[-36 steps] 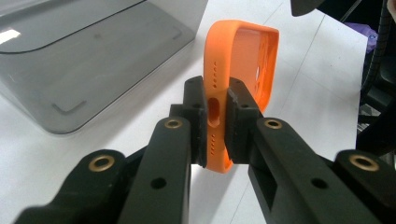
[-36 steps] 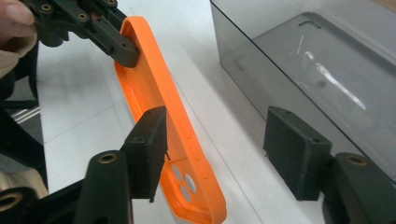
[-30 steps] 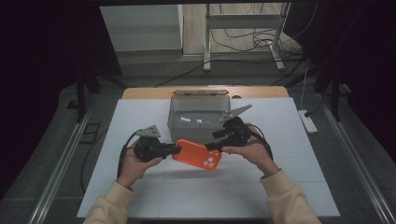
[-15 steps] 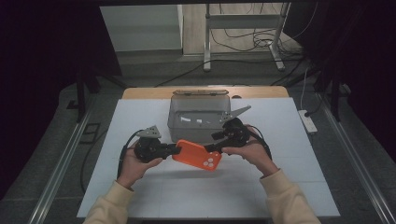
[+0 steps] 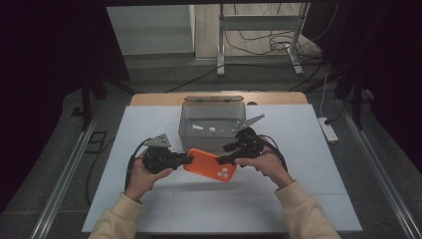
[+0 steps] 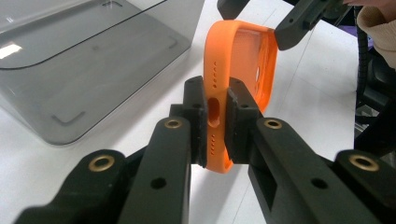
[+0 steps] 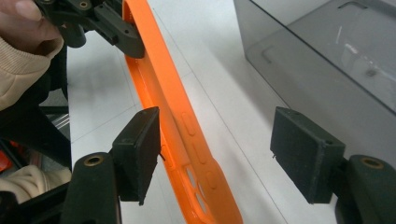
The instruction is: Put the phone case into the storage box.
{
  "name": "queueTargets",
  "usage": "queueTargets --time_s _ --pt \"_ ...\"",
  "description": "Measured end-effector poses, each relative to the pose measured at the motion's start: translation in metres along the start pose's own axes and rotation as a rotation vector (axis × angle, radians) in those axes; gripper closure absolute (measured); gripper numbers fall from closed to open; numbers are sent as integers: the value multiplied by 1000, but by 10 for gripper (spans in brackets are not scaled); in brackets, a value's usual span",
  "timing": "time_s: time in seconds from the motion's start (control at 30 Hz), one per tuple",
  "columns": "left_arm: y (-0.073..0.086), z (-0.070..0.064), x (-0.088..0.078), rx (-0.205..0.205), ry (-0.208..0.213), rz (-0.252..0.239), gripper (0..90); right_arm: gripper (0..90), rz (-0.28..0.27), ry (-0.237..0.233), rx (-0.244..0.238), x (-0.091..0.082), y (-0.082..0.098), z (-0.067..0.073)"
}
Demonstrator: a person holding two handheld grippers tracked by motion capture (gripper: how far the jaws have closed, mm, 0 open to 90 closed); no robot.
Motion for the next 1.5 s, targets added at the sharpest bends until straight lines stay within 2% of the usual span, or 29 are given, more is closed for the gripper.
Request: queueTargets --time_s 0.3,0.87,1.07,1.27,1.37,1.5 --pt "0 -2 2 4 7 4 810 374 8 -23 -4 9 1 4" --pt "2 -4 5 15 19 17 810 583 23 -77 -8 17 2 11" --pt "4 -4 8 18 19 29 809 705 27 -107 -21 19 2 15" --pt "4 -2 8 1 29 33 806 748 43 -100 -35 19 2 17" --pt "4 0 9 -10 30 18 787 770 49 -95 -46 19 2 18" --pt "5 3 11 -8 8 16 753 792 44 -92 -59 19 0 21"
Point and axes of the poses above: each handheld gripper's, and its own axes: x roughly forward along the jaws, y roughly out of its underside, z roughly to its left, the point moved 7 cm from there along x, roughly forward along the jaws, and after that the axes turned 15 degrees about -x, right-handed, at the moved point
